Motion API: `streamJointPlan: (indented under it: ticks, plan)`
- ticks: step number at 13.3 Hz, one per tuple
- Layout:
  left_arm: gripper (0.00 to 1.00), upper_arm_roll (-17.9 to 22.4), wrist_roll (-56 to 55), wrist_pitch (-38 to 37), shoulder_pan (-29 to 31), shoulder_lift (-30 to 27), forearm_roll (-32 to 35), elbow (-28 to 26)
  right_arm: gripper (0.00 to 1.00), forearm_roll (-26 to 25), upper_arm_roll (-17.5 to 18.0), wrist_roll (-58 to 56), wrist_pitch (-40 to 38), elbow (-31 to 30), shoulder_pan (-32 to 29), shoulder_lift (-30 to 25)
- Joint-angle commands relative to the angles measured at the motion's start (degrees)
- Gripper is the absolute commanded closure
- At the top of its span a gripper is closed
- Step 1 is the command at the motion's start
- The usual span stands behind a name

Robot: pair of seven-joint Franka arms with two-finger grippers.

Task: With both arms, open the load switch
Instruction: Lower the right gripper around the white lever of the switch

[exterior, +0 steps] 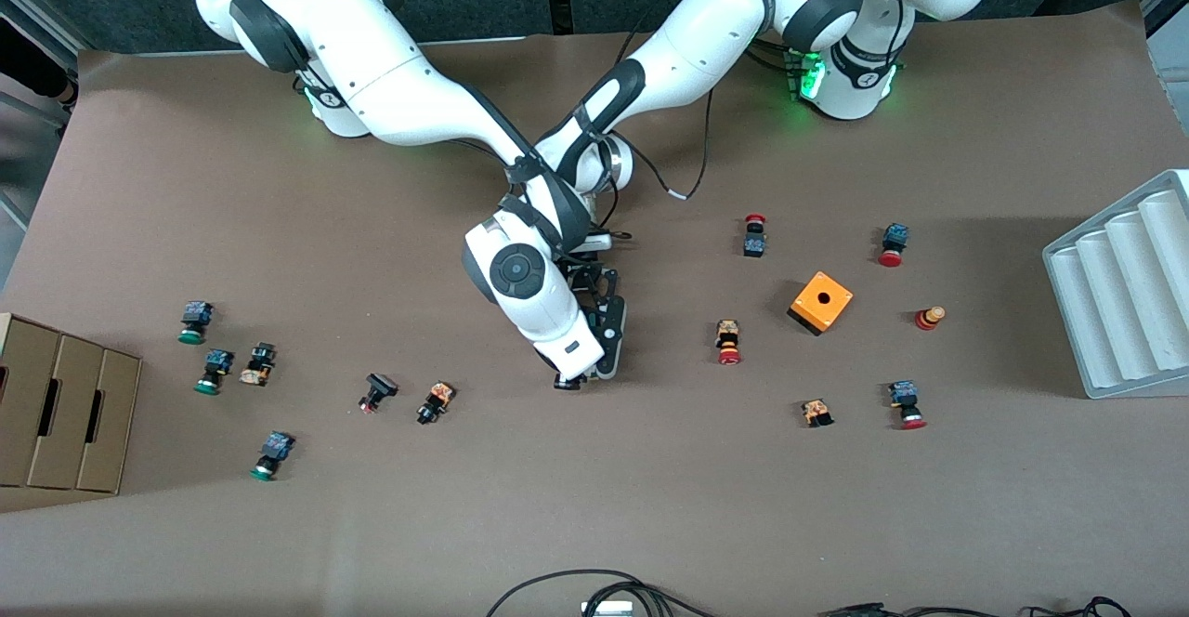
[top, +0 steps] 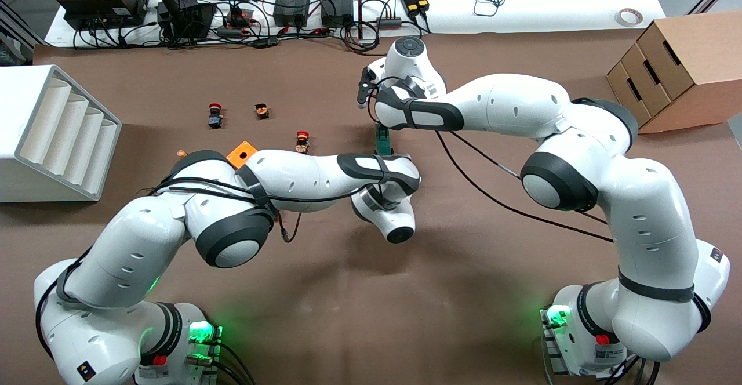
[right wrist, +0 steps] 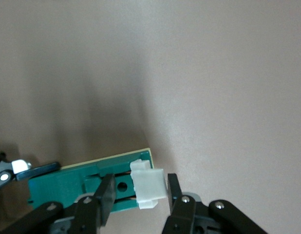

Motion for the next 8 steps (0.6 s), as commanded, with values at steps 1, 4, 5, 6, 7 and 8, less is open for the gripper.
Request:
streamJointPlan:
  ticks: [1,4,5,6,7,8]
  plan:
    - [0.47,0.62,-0.77,0.64,-0.55,0.4,1.06,0.74,0.49,0.78,-0.08,0.7,-3.18,-3.15,0.89,-2.55]
    - [0.47,0.62,-0.77,0.64,-0.55,0.4,1.06,0.74,0.49,0.78,-0.08,0.7,-3.62,-3.15,0.89,-2.73]
    - [0.47,0.62,-0.77,0.64,-0.55,0.49,1.06,0.83,0.49,0.78,-0.08,0.79,-3.62,-3.15,0.89,-2.73]
    - [0.47,0.62,-0.77,0.64,-0.55,0.49,1.06,0.74,0.49,0.78,-0.08,0.79,-3.62,-3.15,0.89,-2.73]
    - [0.47,0.62,-0.77,0.64,-0.55,0.49,1.06,0.74,0.49,0.78,-0.08,0.7,-3.71,-3.15,0.89,-2.82]
    - [0.47,0.62,-0.77,0.64,-0.55,0.4,1.06,0.74,0.49,0.78,-0.08,0.79,-4.15,-3.15,0.89,-2.91]
